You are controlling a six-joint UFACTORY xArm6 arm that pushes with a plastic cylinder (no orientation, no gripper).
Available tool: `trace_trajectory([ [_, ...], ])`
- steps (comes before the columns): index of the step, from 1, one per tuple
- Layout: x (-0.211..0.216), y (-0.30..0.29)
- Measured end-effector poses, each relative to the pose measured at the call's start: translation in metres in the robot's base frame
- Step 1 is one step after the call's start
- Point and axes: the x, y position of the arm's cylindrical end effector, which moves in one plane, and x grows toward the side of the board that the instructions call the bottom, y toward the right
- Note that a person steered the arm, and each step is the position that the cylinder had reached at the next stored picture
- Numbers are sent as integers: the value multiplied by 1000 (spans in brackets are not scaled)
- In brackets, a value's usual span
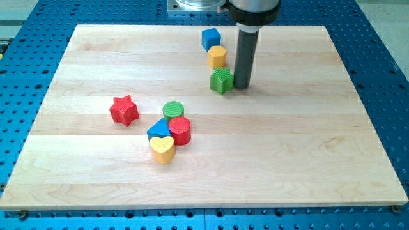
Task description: Move your arm right to the yellow hexagon
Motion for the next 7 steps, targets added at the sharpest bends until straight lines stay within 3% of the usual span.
trace_trajectory([
  [4,3,14],
  [5,-16,39],
  [6,-66,49],
  [7,-95,39],
])
